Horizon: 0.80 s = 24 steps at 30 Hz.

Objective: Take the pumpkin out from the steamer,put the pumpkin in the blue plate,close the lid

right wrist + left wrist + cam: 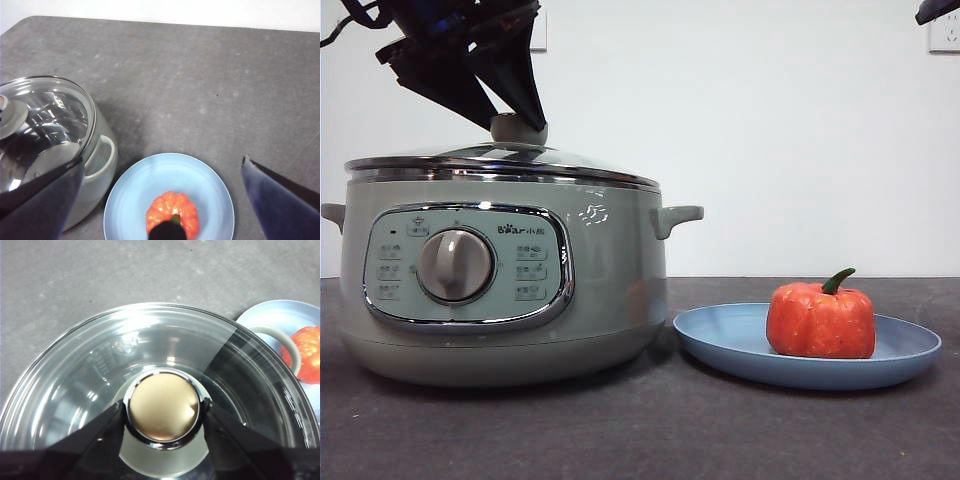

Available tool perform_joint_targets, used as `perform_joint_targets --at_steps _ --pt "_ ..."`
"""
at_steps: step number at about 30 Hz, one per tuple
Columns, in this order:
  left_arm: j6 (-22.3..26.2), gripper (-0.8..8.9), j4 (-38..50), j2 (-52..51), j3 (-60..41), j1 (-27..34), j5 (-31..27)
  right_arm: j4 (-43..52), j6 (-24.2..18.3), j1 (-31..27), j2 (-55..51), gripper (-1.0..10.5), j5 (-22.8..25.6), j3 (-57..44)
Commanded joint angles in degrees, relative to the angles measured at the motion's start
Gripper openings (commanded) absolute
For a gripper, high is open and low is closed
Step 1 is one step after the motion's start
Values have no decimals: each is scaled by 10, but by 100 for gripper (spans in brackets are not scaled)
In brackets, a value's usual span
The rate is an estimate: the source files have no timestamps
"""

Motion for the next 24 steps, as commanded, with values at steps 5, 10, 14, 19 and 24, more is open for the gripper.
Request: perform_joint_targets --at_steps 5,10,14,19,24 --pt "0 -13 10 3 -4 -2 11 1 4 1 0 597 1 -3" --pt "0 6 10 3 -4 -2 11 1 4 1 0 597 1 -3" --pt "0 157 8 3 -4 -2 11 -2 4 1 0 597 1 -3" --pt "0 382 7 3 -4 -2 9 -5 4 1 0 597 1 -3" --pt "0 381 9 2 -4 -2 8 -9 4 1 0 597 1 -3"
